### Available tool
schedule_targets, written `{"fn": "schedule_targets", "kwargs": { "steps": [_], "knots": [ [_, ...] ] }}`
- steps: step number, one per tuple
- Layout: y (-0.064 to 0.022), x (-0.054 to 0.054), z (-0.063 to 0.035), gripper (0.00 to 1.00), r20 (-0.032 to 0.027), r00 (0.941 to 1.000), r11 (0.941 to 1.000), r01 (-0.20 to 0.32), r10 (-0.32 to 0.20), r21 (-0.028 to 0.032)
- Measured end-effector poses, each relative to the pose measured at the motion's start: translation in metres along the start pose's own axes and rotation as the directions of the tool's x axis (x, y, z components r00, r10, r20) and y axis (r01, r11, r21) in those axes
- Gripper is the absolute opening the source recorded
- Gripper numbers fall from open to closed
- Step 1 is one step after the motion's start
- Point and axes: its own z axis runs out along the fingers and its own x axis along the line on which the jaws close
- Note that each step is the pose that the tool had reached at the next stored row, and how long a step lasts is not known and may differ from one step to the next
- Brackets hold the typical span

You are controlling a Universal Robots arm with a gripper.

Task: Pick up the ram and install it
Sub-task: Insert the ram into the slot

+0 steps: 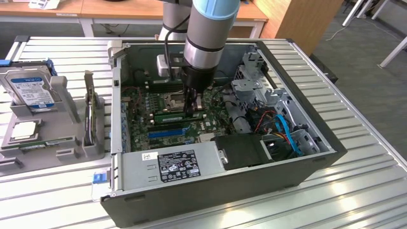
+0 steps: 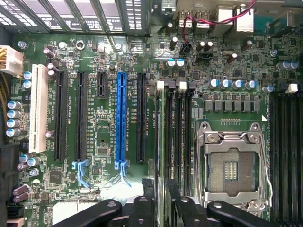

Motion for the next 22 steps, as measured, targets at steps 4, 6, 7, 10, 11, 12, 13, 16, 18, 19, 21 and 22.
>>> {"fn": "schedule_targets", "kwargs": {
  "steps": [4, 6, 7, 10, 11, 12, 13, 16, 18, 19, 21, 22],
  "knots": [
    [0.0003, 0.000, -0.0067, 0.25, 0.0001, 1.0000, 1.0000, 0.000, 0.000, 0.0001],
    [0.0004, 0.000, -0.0109, 0.25, 0.0001, 1.0000, 1.0000, 0.000, 0.000, 0.0000],
    [0.0006, -0.001, -0.0134, 0.25, 0.0000, 1.0000, 1.0000, 0.000, 0.000, 0.0000],
    [0.0009, -0.001, -0.0219, 0.25, 0.0001, 1.0000, 1.0000, 0.000, 0.000, 0.0000],
    [0.0011, -0.001, -0.0251, 0.25, 0.0001, 1.0000, 1.0000, 0.000, 0.000, 0.0000],
    [0.0012, -0.001, -0.0283, 0.25, 0.0000, 1.0000, 1.0000, 0.000, 0.000, 0.0001],
    [0.0013, -0.001, -0.0316, 0.25, 0.0000, 1.0000, 1.0000, 0.000, 0.000, 0.0000],
    [0.0016, -0.002, -0.0410, 0.25, 0.0001, 1.0000, 1.0000, 0.000, 0.000, 0.0000],
    [0.0018, -0.002, -0.0471, 0.25, 0.0000, 1.0000, 1.0000, 0.000, 0.000, 0.0001],
    [0.0019, -0.002, -0.0503, 0.25, 0.0001, 1.0000, 1.0000, 0.000, 0.000, 0.0001],
    [0.0022, -0.002, -0.0564, 0.25, 0.0001, 1.0000, 1.0000, 0.000, 0.000, 0.0000],
    [0.0023, -0.002, -0.0595, 0.25, 0.0000, 1.0000, 1.0000, 0.000, 0.000, 0.0000]
  ]
}}
